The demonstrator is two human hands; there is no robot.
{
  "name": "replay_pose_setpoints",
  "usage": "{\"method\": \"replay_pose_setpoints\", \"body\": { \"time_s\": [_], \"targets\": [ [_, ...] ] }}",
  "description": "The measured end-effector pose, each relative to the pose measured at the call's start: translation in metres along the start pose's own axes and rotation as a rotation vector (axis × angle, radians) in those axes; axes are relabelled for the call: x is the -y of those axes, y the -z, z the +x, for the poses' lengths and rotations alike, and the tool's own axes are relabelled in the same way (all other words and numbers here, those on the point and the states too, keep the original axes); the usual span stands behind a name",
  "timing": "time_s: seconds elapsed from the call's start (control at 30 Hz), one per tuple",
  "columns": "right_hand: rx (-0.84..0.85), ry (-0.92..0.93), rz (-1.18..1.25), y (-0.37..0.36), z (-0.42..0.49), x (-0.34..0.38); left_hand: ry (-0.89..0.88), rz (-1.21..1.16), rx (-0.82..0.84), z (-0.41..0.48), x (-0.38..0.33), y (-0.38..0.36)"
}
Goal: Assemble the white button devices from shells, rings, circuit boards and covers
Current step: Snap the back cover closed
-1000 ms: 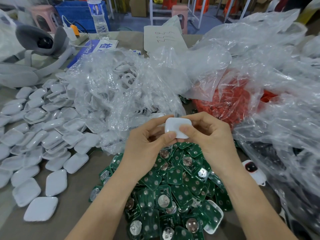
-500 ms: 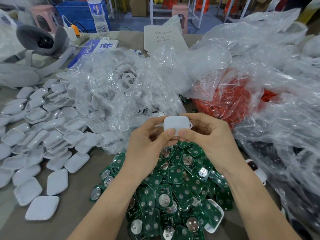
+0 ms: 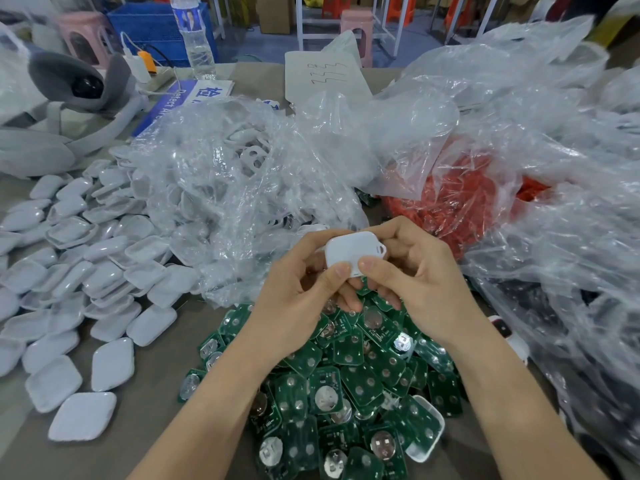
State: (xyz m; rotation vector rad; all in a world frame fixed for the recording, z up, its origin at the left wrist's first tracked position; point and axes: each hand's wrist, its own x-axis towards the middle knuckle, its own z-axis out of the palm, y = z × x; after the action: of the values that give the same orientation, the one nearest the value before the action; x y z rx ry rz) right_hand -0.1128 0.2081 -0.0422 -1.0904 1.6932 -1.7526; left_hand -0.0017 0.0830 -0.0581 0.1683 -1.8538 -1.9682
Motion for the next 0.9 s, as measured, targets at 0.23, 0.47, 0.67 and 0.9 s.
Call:
{"method": "replay_pose_setpoints", "body": {
  "time_s": [0.23, 0.47, 0.67, 0.9],
  "targets": [
    [0.048, -0.081, 0.057, 0.001, 0.003, -0.002, 0.018, -0.033, 0.007, 0.000, 0.000, -0.002],
    [0.043, -0.046, 0.139, -0.010, 0.003, -0.006, -0.049, 0.102, -0.269, 0.001, 0.003, -0.005],
    [-0.103, -0.019, -0.155, -0.010, 0.004, -0.013, -0.072, 0.371, -0.292, 0.001, 0.004, -0.002],
    [-0.056, 0.045, -0.277, -0.014, 0.003, -0.016, -0.189, 0.700, -0.247, 0.002, 0.000, 0.009]
  ]
}}
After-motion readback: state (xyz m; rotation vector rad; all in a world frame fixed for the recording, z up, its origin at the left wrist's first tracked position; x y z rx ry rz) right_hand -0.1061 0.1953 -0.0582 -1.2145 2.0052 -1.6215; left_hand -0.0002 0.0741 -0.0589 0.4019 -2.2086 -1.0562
